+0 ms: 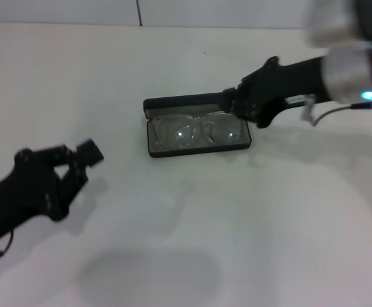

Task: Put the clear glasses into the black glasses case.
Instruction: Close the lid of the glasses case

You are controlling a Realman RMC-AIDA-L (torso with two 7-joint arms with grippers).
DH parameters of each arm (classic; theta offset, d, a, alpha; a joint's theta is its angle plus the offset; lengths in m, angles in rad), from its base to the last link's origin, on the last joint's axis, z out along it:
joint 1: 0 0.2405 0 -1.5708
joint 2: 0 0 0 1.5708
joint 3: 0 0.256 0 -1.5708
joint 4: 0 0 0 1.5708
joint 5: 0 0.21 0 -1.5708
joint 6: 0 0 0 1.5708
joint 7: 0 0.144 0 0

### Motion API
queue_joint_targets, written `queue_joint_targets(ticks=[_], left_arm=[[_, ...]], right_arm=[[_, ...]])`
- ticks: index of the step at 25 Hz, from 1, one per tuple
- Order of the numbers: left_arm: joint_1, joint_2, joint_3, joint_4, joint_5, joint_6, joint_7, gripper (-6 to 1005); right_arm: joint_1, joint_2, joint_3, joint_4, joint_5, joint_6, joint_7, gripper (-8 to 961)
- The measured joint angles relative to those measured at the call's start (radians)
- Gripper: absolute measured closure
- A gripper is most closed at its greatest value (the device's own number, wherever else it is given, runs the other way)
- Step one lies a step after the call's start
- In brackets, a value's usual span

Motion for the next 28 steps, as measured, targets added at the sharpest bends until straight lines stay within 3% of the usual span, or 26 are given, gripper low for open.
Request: queue_joint_targets(ticks=[5, 9, 12, 16, 22, 28], left_arm=[[-0.079, -0.013, -0.073, -0.006, -0.001, -0.017, -0.066, 930], [-0.161, -0.011, -0.075, -0.007, 0.001, -0.049, -0.123, 930], [-0.222, -0.011, -0.072, -0.007, 0.007, -0.105, -0.155, 930], [-0.286, -0.011, -0.067, -0.007, 0.026, -0.196, -0.203, 930], [-0.380, -0.014, -0.050, -0.029, 0.088, -0.295, -0.241, 930], [-0.449, -0.015, 0.031, -0.056, 0.092, -0.432, -0.296, 929]], right_arm=[[-0.168, -0.005, 0.169, 0.154, 0.427, -0.072, -0.325, 822], [-0.201, -0.005, 0.300, 0.396, 0.611, -0.239, -0.524, 823], [-0.202, -0.006, 0.392, 0.561, 0.643, -0.318, -0.604, 823], [-0.210, -0.010, 0.437, 0.693, 0.643, -0.355, -0.691, 824], [-0.266, -0.007, 0.450, 0.732, 0.653, -0.390, -0.780, 825], [-0.268, -0.007, 0.453, 0.782, 0.653, -0.405, -0.810, 825]])
